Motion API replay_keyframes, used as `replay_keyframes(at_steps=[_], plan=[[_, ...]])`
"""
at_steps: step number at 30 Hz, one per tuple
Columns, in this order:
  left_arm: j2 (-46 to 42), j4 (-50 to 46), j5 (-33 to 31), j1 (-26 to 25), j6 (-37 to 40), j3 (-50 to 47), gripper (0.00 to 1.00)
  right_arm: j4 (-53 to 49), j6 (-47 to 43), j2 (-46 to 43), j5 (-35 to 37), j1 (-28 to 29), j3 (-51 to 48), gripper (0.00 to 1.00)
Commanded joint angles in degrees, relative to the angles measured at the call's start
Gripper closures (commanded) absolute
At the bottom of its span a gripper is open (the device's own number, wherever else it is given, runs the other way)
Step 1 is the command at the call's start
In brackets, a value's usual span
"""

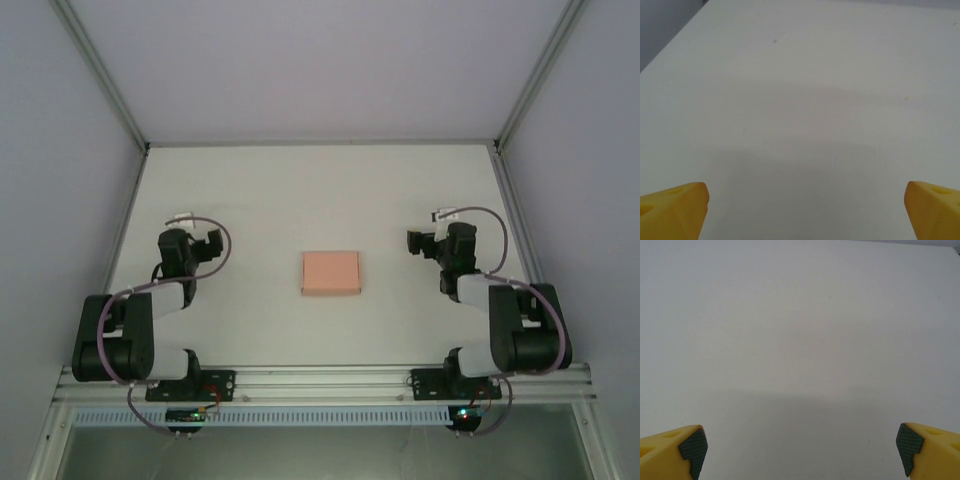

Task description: Assemble paper box

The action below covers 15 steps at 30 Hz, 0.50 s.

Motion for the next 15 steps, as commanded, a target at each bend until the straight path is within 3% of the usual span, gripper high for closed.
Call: replay_keyframes(at_steps=[1,3,5,6,7,8,11,13,15], plan=[[0.7,5.5,1.9,0.3,2.8,0.8,0.0,18.5,4.0,6.8,-2.5,-1.5,-3.4,0.02],[1.1,7.6,0.0,0.3,3.5,0.0,0.0,7.6,2.8,4.1,-5.4,-4.2,-0.5,0.01],[6.9,21.7,-0.6,1.3,1.9,-4.4,0.01,12.3,5.9,6.0,-4.6,-3.7,-1.4,0.01],[11.6,31.7,-1.7,1.6,2.0,-6.1,0.0,8.8,5.2,5.0,-4.4,-3.9,-0.6,0.01],[11.3,30.8,-0.8,1.7,2.1,-6.8,0.0,9.7,3.3,4.8,-2.3,-3.9,-0.5,0.01],[7.5,22.2,-0.9,1.7,1.2,-5.7,0.01,10.8,4.6,5.4,-1.7,-3.6,-0.8,0.01],[10.2,28.0,-1.8,1.9,1.3,-5.9,0.01,10.0,5.5,5.3,-1.7,-3.2,-0.6,0.01],[8.8,21.6,-1.7,1.7,1.1,-4.1,0.01,10.4,5.4,5.4,-1.8,-3.1,-0.8,0.01],[10.0,21.1,-1.6,1.4,1.8,-2.6,0.01,10.4,5.5,5.3,-1.7,-3.1,-0.8,0.01]])
